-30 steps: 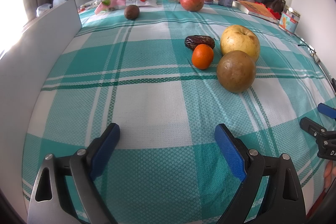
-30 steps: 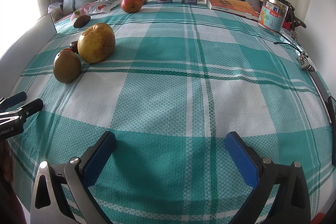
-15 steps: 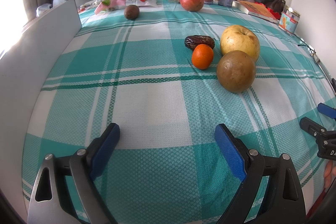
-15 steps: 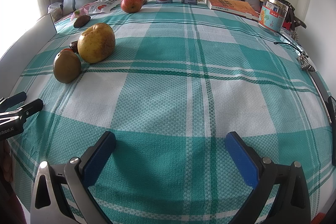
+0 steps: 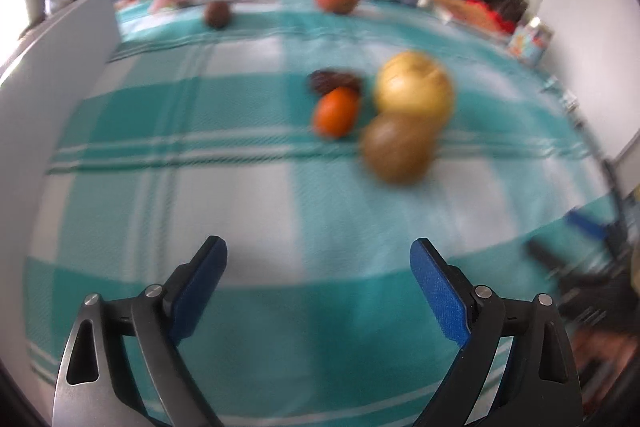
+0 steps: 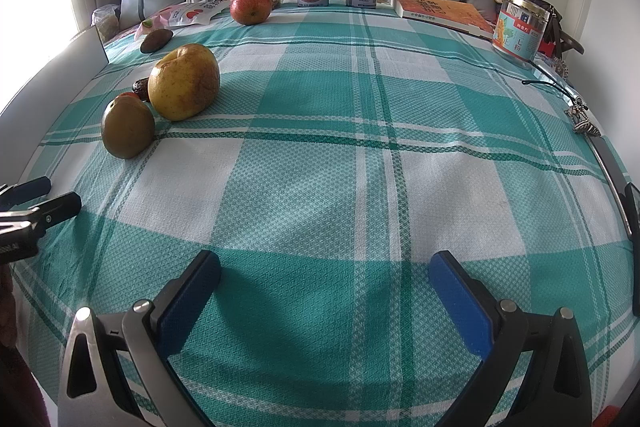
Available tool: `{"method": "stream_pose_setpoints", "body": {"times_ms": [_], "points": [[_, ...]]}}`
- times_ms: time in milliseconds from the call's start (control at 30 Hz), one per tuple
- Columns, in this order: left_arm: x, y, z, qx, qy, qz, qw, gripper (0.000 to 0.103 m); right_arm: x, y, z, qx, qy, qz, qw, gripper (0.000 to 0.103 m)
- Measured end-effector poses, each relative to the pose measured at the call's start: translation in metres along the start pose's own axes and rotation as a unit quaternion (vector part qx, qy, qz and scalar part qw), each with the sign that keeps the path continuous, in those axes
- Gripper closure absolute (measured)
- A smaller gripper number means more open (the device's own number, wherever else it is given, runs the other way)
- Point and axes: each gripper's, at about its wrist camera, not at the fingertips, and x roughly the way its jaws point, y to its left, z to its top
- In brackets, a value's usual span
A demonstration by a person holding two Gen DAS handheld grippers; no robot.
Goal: Organize fruits
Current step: 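Lower the left tool onto the brown round fruit and close it, then lift the brown round fruit with the left tool while the right tool grasps a tangerine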
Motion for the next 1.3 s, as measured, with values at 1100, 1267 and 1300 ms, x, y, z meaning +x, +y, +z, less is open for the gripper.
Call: {"method": "stream_pose_setpoints", "body": {"times_ms": [1100,1267,1300], "points": [[-0.023,0.075,-0.025,-0.057,-0.010,0.027,0.9979,0.034,-0.004,0.005,0.000,0.003,0.004,-0.008,1.000,0.000],[-0.025,0.068,-0.027,-0.031,-0.019,0.024,0.9990,0.053,-0.019,0.052,0.015,0.018,-0.012,0.136,0.990,0.024],[-0.028,0.069,-0.028,-0.031,-0.020,0.022,0.9991,0.053,-0.018,0.068,0.023,0.014,-0.008,0.162,0.987,0.030]]}}
